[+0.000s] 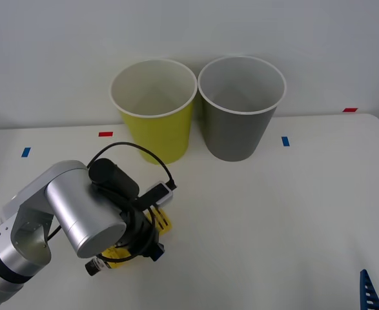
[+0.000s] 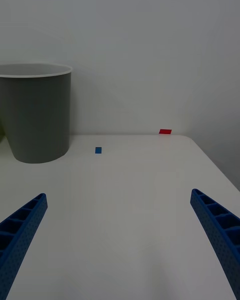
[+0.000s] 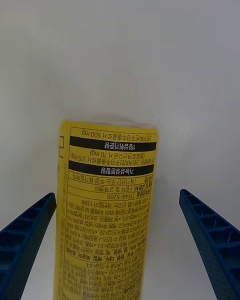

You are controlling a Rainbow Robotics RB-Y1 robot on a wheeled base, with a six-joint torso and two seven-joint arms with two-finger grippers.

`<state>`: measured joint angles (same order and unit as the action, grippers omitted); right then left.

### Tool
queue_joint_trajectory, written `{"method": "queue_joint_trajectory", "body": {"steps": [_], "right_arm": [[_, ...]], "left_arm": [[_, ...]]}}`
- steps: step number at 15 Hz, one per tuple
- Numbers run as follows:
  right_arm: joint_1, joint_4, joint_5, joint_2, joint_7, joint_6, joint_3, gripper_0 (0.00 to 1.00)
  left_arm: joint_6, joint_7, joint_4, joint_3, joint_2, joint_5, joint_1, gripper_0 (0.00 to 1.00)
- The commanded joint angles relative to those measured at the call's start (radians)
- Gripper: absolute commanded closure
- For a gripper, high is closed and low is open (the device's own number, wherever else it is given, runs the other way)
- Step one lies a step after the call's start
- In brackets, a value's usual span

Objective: Put cans in the gray bin and PET bottles in the light green bin.

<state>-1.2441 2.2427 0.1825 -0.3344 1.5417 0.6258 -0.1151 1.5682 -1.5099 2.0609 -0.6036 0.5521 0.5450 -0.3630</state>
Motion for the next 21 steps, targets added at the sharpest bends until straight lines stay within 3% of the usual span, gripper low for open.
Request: {"method": "queue_joint_trajectory", "body": {"steps": [1,8,18,19,20,21], "right_arm": [[0.0,0.0,0.0,0.0,0.0,0.0,0.0,0.0],[0.0,0.0,0.0,0.0,0.0,0.0,0.0,0.0],[0.0,0.0,0.0,0.0,0.0,0.0,0.0,0.0],[0.0,0.0,0.0,0.0,0.0,0.0,0.0,0.0],[0.0,0.0,0.0,0.0,0.0,0.0,0.0,0.0],[0.0,0.0,0.0,0.0,0.0,0.0,0.0,0.0]], "left_arm": [[0.032,-0.004,-0.005,0.001,-0.026,-0.023,-0.001,0.15],[0.036,-0.032,-0.087,-0.001,-0.103,-0.165,-0.005,0.15],[0.039,-0.055,-0.105,-0.018,-0.119,-0.174,-0.007,0.17],[0.039,-0.056,-0.105,-0.018,-0.119,-0.174,-0.005,0.48],[0.038,-0.059,-0.107,-0.018,-0.119,-0.175,-0.005,1.0],[0.038,-0.062,-0.105,-0.018,-0.119,-0.174,-0.005,1.0]]}}
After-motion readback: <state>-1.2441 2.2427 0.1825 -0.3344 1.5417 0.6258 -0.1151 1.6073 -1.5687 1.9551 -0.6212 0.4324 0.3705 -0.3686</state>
